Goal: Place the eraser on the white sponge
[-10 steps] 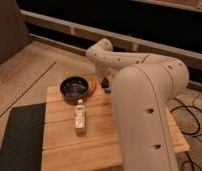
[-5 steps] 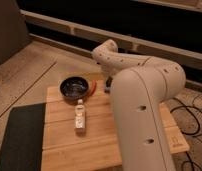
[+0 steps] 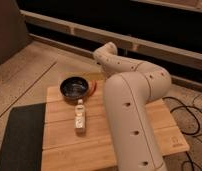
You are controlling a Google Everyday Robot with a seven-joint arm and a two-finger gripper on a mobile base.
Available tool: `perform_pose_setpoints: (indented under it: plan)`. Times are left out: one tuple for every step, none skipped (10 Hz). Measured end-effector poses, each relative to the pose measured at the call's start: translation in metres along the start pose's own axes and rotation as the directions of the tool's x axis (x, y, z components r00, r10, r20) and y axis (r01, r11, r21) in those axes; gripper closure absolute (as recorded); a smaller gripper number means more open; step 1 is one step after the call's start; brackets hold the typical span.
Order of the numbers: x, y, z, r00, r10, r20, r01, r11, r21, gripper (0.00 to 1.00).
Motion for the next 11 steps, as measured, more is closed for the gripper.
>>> perform_pose_setpoints:
  plan:
    - [0.003,0.01,0.01,1.0,-0.004,-0.016,0.003,1.0,-0.024,0.86]
    - [0.007,0.016,0.018,0.999,-0.003,-0.033,0.002,0.999,-0.039,0.76]
    - [0.011,0.016,0.023,0.999,0.003,-0.048,-0.005,0.999,-0.042,0.68]
    - [0.017,0.01,0.031,0.997,0.023,-0.074,-0.026,0.999,-0.04,0.54]
    - [0.02,0.005,0.034,0.996,0.04,-0.084,-0.043,0.998,-0.038,0.46]
    - [0.022,-0.002,0.036,0.993,0.064,-0.094,-0.068,0.997,-0.034,0.36]
    - [0.022,-0.006,0.037,0.992,0.08,-0.101,-0.084,0.996,-0.031,0.32]
    - [0.023,-0.008,0.039,0.99,0.089,-0.107,-0.093,0.995,-0.03,0.32]
    - [0.024,-0.009,0.04,0.989,0.094,-0.113,-0.098,0.995,-0.03,0.32]
    - [0.025,-0.009,0.044,0.987,0.1,-0.123,-0.104,0.994,-0.03,0.32]
    - [0.024,-0.009,0.044,0.987,0.104,-0.123,-0.109,0.993,-0.034,0.32]
